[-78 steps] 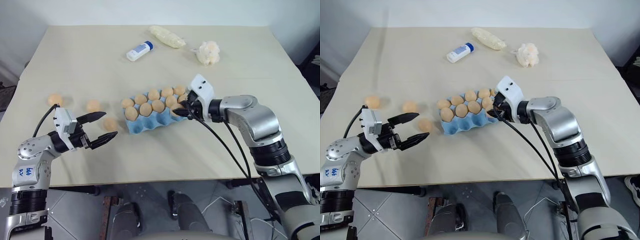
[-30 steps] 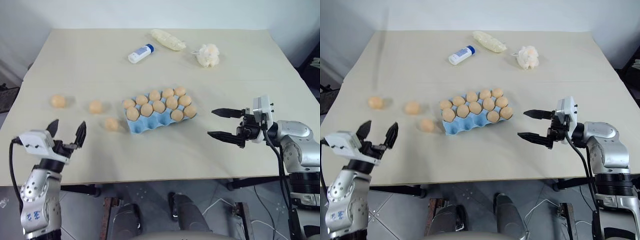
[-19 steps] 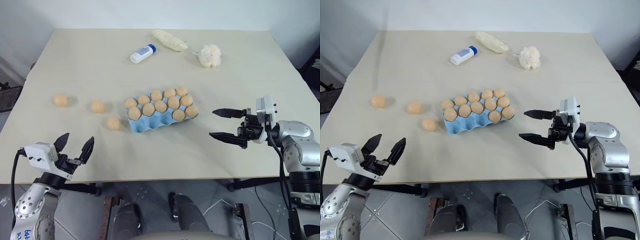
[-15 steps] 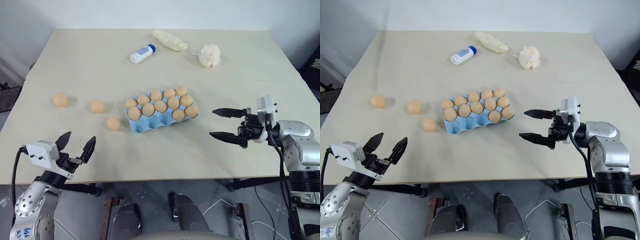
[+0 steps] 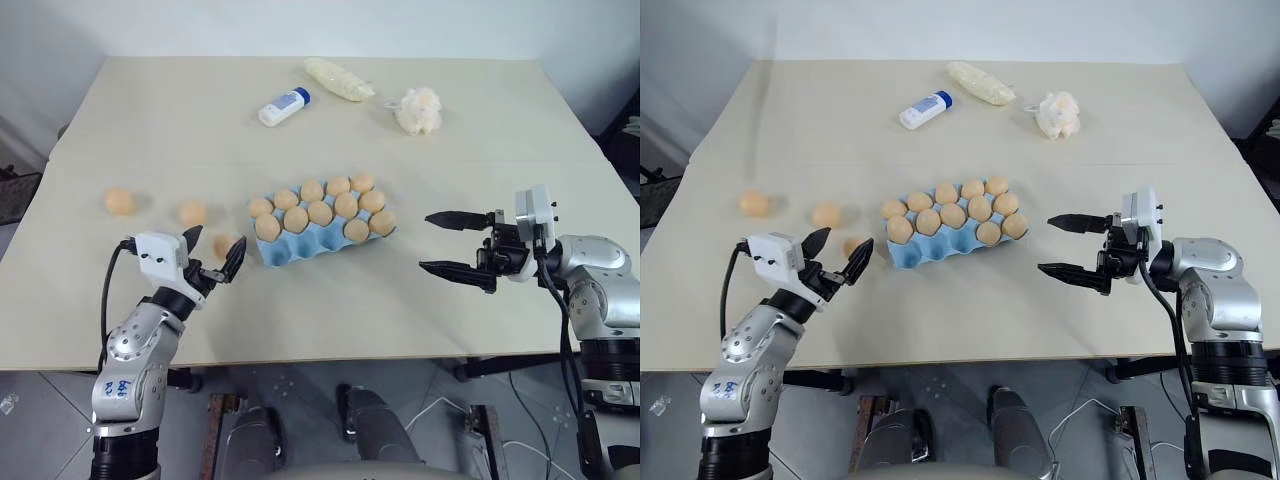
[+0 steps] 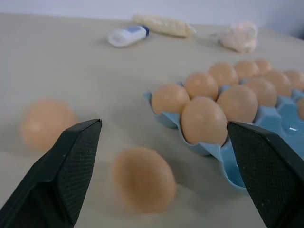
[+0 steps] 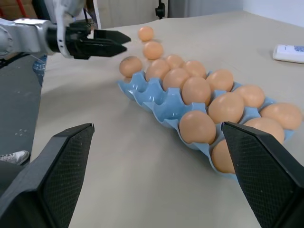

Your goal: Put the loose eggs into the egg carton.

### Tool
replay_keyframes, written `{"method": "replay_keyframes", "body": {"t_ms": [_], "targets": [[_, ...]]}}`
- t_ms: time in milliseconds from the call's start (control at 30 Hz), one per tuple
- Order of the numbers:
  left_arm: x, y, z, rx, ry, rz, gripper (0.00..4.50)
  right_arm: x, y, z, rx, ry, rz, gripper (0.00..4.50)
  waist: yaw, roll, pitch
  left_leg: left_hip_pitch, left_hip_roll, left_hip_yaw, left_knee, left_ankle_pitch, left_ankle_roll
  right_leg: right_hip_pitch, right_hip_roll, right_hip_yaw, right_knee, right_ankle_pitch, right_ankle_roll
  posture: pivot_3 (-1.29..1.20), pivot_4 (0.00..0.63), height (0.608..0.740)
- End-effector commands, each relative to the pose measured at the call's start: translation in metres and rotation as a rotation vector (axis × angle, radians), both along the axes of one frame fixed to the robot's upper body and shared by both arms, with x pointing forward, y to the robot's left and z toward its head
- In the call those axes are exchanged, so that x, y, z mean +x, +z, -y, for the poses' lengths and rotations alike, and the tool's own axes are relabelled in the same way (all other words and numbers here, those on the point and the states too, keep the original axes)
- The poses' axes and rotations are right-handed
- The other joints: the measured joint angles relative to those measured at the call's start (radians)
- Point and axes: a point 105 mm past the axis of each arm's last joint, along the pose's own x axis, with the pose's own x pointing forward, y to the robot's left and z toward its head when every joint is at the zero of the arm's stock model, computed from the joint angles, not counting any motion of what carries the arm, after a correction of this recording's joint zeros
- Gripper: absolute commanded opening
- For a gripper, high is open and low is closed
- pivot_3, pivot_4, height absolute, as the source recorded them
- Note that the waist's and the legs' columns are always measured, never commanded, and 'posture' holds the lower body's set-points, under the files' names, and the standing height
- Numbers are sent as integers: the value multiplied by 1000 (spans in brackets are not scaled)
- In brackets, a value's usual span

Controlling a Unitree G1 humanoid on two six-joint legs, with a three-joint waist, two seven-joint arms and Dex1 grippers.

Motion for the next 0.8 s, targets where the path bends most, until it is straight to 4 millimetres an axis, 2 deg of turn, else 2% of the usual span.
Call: {"method": "replay_keyframes", "body": {"t_ms": [33, 300, 333, 400, 533, 567, 767, 800], "targets": [[9, -6, 0, 5, 1, -42, 4500, -4, 13, 6, -3, -19, 47, 4487, 2, 0, 0, 0, 0, -1, 0, 0, 0, 0, 0, -1, 0, 0, 0, 0, 150, 740], [26, -16, 7, 28, -32, -101, 4500, -4, 13, 8, -8, -50, 46, 4487, 7, 0, 0, -1, -1, 0, 1, 0, 0, 0, -1, -1, 0, 0, 0, 0, 150, 740], [26, -16, 7, 31, -29, -103, 4091, -4, 12, 9, -8, -54, 45, 4500, 7, 0, 0, -1, -1, 0, 1, 0, 0, 0, -1, -1, 0, 0, 0, 0, 150, 740], [27, -15, 7, 35, -32, -101, 3611, -3, 12, 9, -8, -61, 45, 4500, 6, 0, 0, -1, -1, -1, 1, 0, 0, 0, -1, -1, 0, 0, 0, 0, 150, 740], [24, -8, 6, 36, -47, -77, 2326, -4, 12, 10, -8, -67, 45, 4500, 8, 0, 0, -1, -1, -1, 0, 0, 0, 0, -1, -1, 0, 0, 0, 0, 150, 740], [22, -5, 4, 46, -54, -72, 2147, -4, 12, 11, -9, -70, 45, 4500, 8, 0, 0, -1, -1, -1, 0, 0, 0, 0, -1, -1, 0, 0, 0, 0, 150, 740], [17, 9, -4, 93, -99, -51, 2082, -4, 11, 12, -9, -77, 46, 4500, 7, 0, 0, -1, -1, -1, 1, 0, 0, 0, -1, -1, 0, 0, 0, 0, 150, 740], [17, 20, 0, 97, -141, -20, 2064, -3, 11, 12, -9, -77, 48, 4500, 8, 0, 0, -1, -1, -1, 1, 0, 0, 0, -1, -1, 0, 0, 0, 0, 150, 740]]}}
